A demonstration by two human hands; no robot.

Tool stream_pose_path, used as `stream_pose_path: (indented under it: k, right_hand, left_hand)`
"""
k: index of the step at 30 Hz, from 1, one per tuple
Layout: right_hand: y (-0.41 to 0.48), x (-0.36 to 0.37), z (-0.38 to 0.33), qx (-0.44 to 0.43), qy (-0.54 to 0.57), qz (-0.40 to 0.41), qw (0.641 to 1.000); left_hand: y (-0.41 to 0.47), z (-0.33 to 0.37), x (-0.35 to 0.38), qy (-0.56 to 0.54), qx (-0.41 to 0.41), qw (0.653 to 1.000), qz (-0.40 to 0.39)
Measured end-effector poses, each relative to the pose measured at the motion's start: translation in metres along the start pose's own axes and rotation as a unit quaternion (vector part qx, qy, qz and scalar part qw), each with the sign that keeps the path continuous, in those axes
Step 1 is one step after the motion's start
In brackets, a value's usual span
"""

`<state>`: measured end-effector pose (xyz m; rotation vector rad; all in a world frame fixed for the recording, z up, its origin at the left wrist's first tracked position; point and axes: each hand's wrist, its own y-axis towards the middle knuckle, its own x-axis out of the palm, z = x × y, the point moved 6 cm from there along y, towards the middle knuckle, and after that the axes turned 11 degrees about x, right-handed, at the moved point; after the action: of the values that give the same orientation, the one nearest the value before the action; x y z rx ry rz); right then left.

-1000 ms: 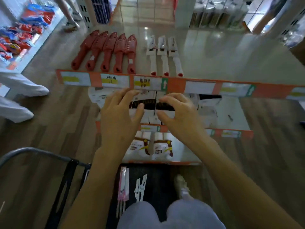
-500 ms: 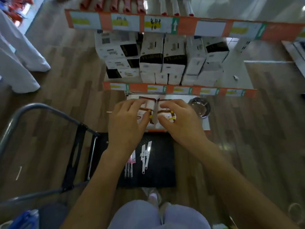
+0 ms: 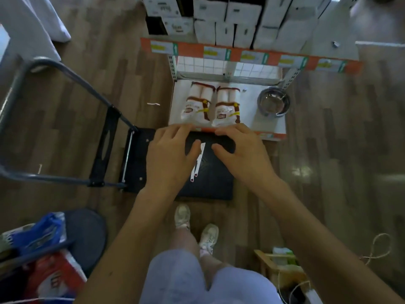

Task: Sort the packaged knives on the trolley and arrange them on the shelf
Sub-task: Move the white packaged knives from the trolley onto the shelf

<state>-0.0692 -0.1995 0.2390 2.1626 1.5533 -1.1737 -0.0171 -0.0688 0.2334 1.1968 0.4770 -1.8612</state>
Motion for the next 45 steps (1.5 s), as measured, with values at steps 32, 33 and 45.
stream_pose_path:
  k: [32,33,45]
  right_hand:
    - [0.192,0.465,0.355,0.126,-0.010,0.026,0.992]
    - [0.201,0.476,0.364,0.136,-0.011,0.029,0.990]
    - [0.220,0.530,0.400,0.222,-0.023,-0.001,0.975]
  left_hand:
    - [-0.033,-0.321,0.519,0.040,-0.005,0.992,-0.119]
    - [-0.034,-0.329,0.533,0.044,-0.014,0.991,-0.126]
    - [-0.056,-0.350,0.586,0.022,-0.085,0.986,-0.141]
